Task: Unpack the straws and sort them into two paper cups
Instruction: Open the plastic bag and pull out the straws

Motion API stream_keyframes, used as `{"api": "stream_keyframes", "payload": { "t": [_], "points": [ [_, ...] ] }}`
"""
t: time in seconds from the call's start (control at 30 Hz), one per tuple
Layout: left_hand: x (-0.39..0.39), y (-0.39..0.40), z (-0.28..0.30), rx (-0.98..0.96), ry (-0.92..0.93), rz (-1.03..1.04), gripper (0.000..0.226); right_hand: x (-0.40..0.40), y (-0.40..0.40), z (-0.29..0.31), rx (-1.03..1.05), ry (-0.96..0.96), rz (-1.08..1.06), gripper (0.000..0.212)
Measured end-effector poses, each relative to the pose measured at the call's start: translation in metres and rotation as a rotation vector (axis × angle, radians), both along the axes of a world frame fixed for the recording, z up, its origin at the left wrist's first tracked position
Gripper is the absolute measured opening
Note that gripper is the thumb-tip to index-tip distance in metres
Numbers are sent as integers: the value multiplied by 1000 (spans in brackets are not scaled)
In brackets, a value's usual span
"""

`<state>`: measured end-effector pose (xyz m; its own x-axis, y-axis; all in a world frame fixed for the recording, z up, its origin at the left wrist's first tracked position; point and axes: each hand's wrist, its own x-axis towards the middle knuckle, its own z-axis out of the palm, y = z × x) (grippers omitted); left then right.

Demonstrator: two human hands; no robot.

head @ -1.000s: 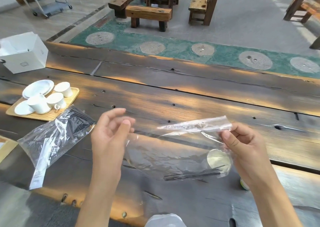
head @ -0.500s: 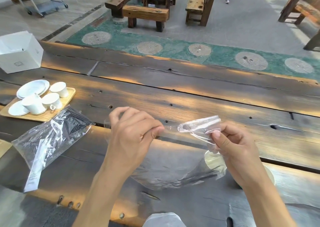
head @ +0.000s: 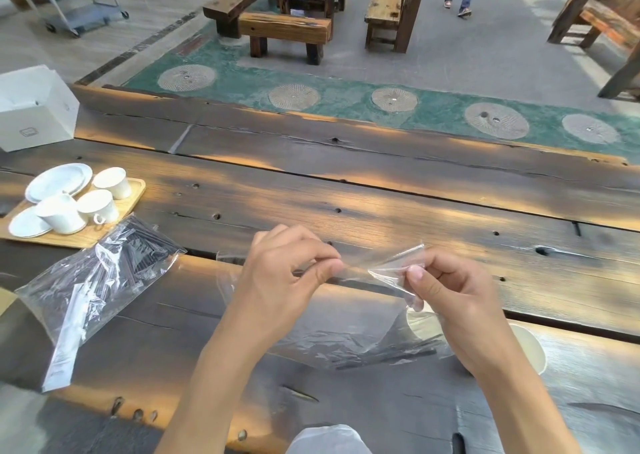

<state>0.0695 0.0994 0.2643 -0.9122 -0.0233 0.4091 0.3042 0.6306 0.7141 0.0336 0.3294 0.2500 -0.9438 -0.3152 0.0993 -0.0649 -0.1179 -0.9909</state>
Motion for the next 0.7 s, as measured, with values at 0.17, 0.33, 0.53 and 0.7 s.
{"api": "stream_keyframes", "payload": {
  "t": [0.17,0.33,0.53,0.7],
  "points": [
    [0,-1,-1,202,-61,19,12,5,-4,-2,14,-18,14,19],
    [3,-4,3,296,-116,65,14,9,-10,-3,49,-52,31,23],
    [-1,-20,3,454,-87,175,14,10,-15,0,71,-45,48,12],
    [1,-27,4,513,-70,182,6,11,-23,1,29,-68,4,12]
  ]
}}
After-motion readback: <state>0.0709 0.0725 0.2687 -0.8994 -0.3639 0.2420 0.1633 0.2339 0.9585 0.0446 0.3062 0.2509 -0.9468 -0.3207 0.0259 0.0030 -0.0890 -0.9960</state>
